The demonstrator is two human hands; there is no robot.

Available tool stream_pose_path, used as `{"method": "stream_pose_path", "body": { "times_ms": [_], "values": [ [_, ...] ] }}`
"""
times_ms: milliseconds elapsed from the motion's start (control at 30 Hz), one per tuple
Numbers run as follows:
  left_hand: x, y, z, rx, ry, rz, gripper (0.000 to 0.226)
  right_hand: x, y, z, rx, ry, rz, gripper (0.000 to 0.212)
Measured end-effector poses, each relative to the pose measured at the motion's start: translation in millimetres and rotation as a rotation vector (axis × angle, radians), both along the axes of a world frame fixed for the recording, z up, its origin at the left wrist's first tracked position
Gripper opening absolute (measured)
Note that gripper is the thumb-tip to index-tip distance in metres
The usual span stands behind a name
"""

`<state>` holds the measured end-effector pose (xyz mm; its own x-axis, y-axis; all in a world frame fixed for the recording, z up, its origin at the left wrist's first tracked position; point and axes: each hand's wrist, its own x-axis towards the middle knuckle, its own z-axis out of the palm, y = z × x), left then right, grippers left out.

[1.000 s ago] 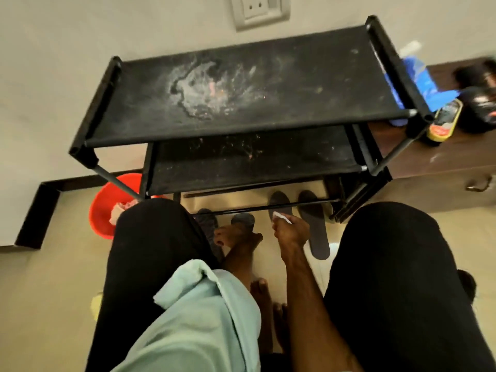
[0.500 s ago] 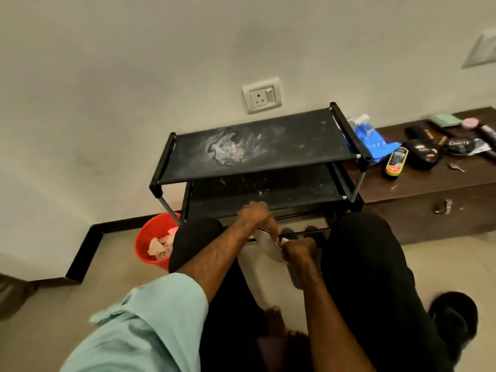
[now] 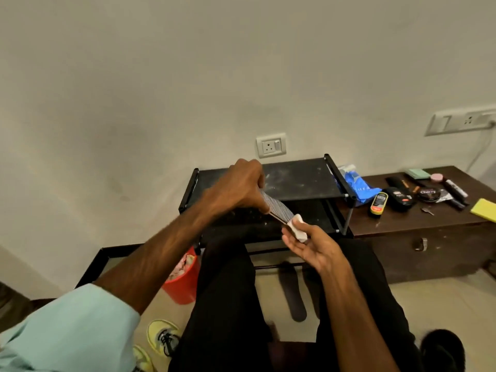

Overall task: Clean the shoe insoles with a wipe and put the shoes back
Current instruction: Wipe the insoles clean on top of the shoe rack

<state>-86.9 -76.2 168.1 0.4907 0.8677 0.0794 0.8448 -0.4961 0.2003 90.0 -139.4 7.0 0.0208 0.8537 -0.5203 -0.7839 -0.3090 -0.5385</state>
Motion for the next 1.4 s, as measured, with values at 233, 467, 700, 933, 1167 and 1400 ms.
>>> {"method": "stream_pose_path", "body": {
  "times_ms": [233,467,700,933,1167,1400],
  "values": [
    [-34.4,-18.0,18.4,0.135,-0.101,-0.061,0.071,-6.1,16.3,61.9,0.101,-0.13,-0.171,0.027],
    [-55.8,23.1,9.4,-0.038,-0.141,0.058,0.104,-16.1,64.8,86.2,0.285,-0.701,-0.306,0.02],
    [-29.5,131.3,0.6,-0.258,-0.823,0.163,0.045,8.4,130.2,90.9,0.581,-1.202,-0.014,0.015],
    [-8.6,214.1,-6.8,-0.353,-1.045,0.164,0.026,53.9,202.2,111.7,0.743,-1.379,0.391,0.012],
    [-6.2,239.3,-61.7,-0.446,-1.3,0.359,0.018,67.5,241.5,91.3,0.655,-1.522,0.162,0.013],
    [8.1,218.8,-118.2,-0.385,-1.438,0.603,0.016,49.4,240.4,58.2,0.7,-1.624,-0.077,0.013]
  ]
}}
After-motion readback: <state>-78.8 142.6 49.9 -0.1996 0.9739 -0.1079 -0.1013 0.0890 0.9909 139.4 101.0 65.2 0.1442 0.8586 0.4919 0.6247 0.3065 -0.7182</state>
